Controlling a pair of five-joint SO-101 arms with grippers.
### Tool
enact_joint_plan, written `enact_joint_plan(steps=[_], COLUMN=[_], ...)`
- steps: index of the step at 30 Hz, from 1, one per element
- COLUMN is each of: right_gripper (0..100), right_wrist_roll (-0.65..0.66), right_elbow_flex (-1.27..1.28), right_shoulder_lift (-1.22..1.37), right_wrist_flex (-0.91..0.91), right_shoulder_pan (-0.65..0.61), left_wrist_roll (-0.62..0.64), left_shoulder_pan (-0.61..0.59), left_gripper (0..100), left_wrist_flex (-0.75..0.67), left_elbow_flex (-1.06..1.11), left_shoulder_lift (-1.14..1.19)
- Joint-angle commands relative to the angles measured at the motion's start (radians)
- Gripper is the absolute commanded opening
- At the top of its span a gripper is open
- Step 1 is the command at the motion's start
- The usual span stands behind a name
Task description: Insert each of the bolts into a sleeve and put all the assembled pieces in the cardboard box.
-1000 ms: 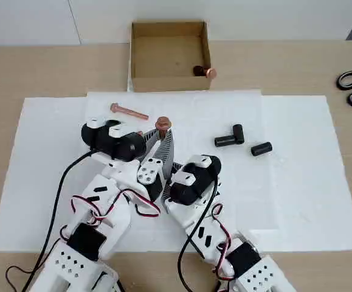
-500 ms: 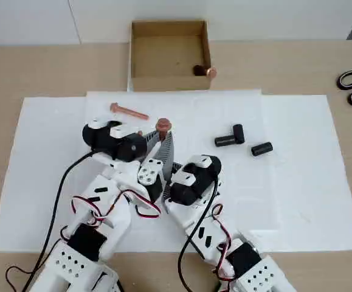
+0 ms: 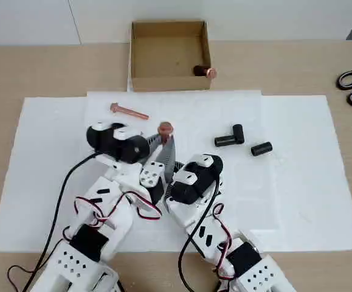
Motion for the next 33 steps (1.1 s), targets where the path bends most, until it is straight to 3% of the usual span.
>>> enact_joint_plan(steps=[1,12,33], right_gripper=[0.5,0.5,0.5], right_wrist_roll=[-0.011,-0.011,-0.011], right_elbow_flex=[-0.003,-0.005,-0.014], right_shoulder_lift=[-0.021,-0.021,-0.021], right_wrist_flex=[-0.005,-0.005,-0.002], right_shoulder_pan=[0.007,0.031,0.042], left_wrist_roll=[0.009,0.008,0.005], left_shoulder_pan=[0.003,-0.003,-0.005], left_gripper=[1,1,1], left_wrist_flex=[-0.044,-0.069,0.17], left_elbow_flex=[0.005,0.03,-0.045], left_shoulder_lift=[-0.018,-0.018,-0.018])
